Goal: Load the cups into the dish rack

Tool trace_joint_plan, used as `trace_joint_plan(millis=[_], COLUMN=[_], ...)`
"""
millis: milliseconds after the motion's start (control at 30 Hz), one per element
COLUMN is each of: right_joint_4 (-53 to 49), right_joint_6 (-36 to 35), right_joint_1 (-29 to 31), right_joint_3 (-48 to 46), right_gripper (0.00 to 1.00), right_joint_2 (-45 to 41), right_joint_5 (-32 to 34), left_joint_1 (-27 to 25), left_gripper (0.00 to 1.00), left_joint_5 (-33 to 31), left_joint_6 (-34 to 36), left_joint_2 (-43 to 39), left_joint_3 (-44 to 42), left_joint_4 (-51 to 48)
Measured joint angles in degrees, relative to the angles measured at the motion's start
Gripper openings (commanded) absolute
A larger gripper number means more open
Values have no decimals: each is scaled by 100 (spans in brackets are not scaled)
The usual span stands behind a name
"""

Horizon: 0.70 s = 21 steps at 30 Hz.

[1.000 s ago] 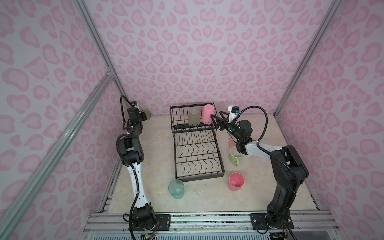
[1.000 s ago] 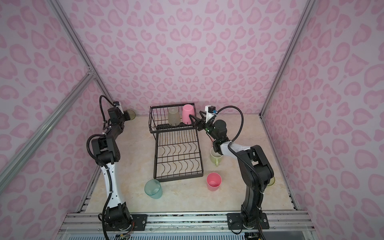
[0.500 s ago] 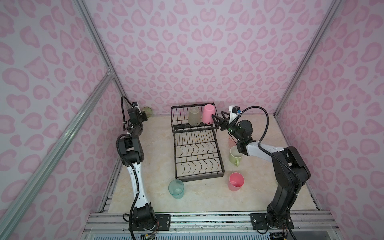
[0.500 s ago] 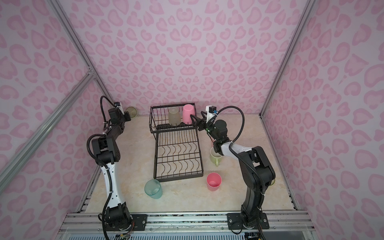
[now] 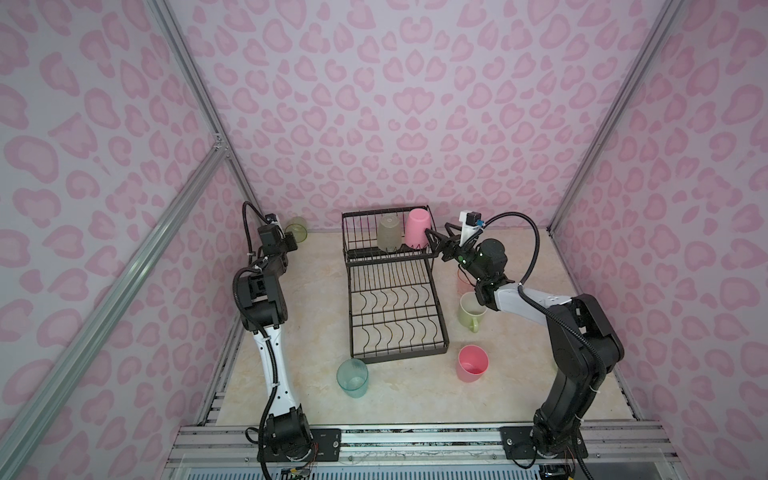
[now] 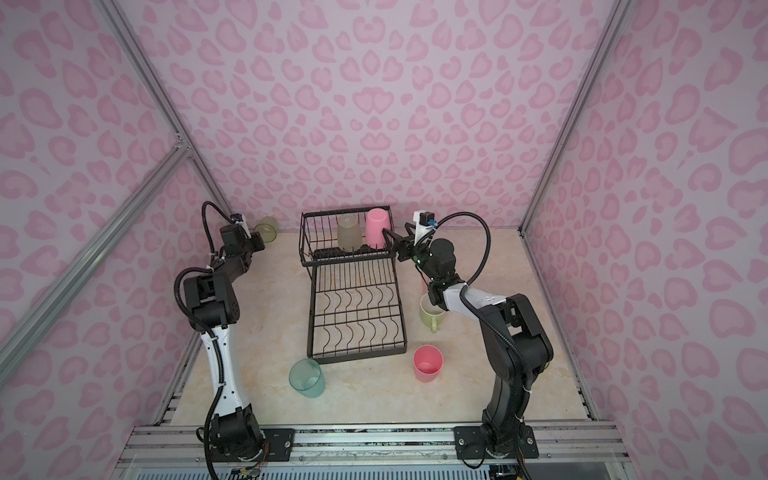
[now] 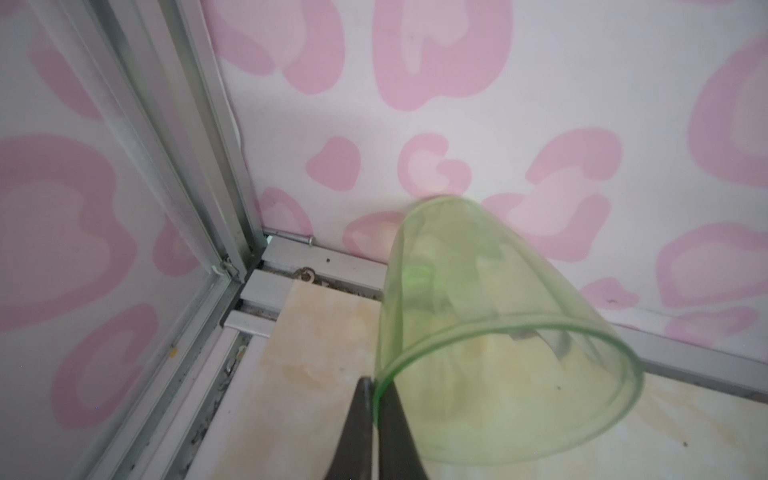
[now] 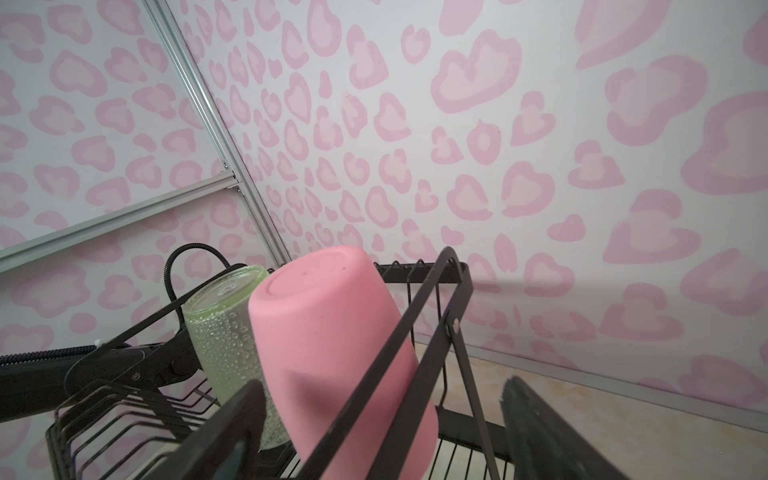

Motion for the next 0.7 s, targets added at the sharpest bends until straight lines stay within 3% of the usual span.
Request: trace_joint_plan(millis=[700], right_joint_4=[-975], right_joint_6=[63], right_joint_1=[125], right_joint_3=[68], right_gripper=[89], right_joint_2=[-929], right_joint_5=[334], left_joint_1=[-190], left_gripper=[4], left_joint_5=[-260], left_joint_6=[-393], left_joint_2=[-1307], left_joint_3=[-1843], left_joint_4=[42])
